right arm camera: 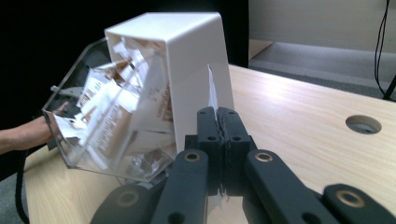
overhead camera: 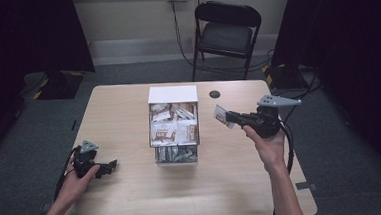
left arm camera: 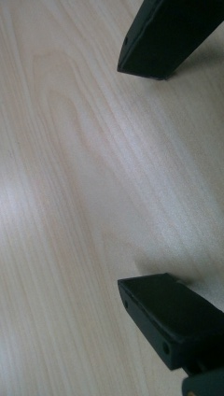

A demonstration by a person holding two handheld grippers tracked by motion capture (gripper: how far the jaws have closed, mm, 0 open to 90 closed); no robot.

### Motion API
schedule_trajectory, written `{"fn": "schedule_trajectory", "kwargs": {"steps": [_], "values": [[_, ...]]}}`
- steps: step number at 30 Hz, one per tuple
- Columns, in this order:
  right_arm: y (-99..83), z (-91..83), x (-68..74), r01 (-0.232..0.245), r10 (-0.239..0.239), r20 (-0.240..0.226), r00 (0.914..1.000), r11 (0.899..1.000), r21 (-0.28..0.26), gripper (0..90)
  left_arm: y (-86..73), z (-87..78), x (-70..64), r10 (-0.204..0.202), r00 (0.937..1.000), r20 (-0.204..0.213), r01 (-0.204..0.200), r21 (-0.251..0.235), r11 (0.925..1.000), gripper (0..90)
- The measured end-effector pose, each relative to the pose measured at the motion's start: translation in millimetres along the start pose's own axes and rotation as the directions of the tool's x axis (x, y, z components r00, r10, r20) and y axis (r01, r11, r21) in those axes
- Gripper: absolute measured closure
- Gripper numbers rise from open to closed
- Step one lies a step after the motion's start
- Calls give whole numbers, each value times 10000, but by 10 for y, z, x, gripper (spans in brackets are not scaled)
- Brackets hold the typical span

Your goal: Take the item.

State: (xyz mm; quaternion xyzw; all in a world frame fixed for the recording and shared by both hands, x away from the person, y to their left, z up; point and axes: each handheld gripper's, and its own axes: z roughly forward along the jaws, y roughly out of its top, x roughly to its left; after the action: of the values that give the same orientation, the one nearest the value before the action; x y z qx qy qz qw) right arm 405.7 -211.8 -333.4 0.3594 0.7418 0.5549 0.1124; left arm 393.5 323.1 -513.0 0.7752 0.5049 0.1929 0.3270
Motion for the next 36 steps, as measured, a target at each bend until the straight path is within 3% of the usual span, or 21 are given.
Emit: {"fn": "schedule_trajectory", "kwargs": {"steps": [22,36], "values": [[-292,296,-167,-466,462,58,9989,9934,1046,888,0,0,0,-2,10000,1,2,1,10000,0],[-529,604,-253,-587,554,218,9982,9782,1991,888,0,0,-1,-5,10000,2,5,-3,10000,0]]}}
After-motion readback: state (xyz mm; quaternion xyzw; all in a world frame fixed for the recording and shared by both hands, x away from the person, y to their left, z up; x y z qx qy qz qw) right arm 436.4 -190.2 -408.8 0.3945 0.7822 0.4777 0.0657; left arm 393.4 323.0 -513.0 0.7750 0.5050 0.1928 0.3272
